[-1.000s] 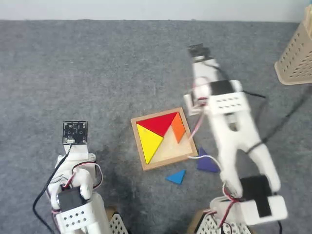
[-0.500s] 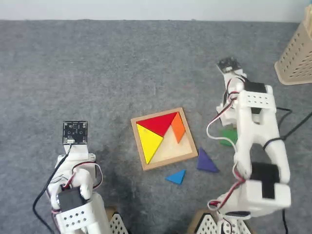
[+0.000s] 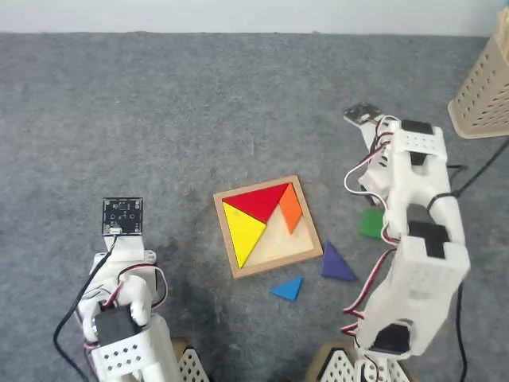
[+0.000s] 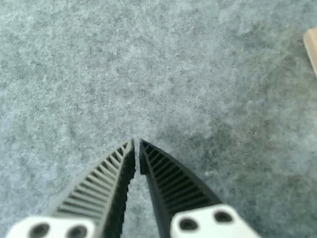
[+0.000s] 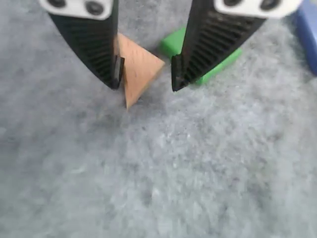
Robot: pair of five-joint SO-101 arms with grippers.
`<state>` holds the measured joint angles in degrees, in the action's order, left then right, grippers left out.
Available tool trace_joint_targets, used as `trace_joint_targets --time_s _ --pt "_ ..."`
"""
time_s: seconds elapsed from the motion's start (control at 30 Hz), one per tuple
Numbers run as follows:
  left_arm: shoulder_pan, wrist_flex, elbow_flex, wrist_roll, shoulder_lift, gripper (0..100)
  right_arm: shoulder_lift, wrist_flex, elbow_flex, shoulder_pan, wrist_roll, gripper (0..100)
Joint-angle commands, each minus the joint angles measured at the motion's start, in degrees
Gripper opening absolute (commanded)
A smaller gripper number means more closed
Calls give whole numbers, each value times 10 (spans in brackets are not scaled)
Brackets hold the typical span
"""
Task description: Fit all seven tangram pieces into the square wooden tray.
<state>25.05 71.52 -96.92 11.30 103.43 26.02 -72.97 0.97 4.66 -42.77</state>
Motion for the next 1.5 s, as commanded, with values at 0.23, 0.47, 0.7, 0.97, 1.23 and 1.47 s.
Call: trace_joint_targets --time_s 0.23,0.47,0.7,0.97,1.23,1.47 --pt "3 4 4 3 8 13 -4 -31 53 38 -55 242" --pt "3 4 4 3 8 13 15 -66 50 36 -113 264" --pt "3 4 4 3 8 13 60 -41 53 38 -95 229" --pt "3 4 4 3 8 13 57 -66 105 31 -25 60" --pt "3 4 4 3 8 13 55 -162 203 -47 82 55" --pt "3 4 4 3 8 13 -28 -210 218 -157 213 54"
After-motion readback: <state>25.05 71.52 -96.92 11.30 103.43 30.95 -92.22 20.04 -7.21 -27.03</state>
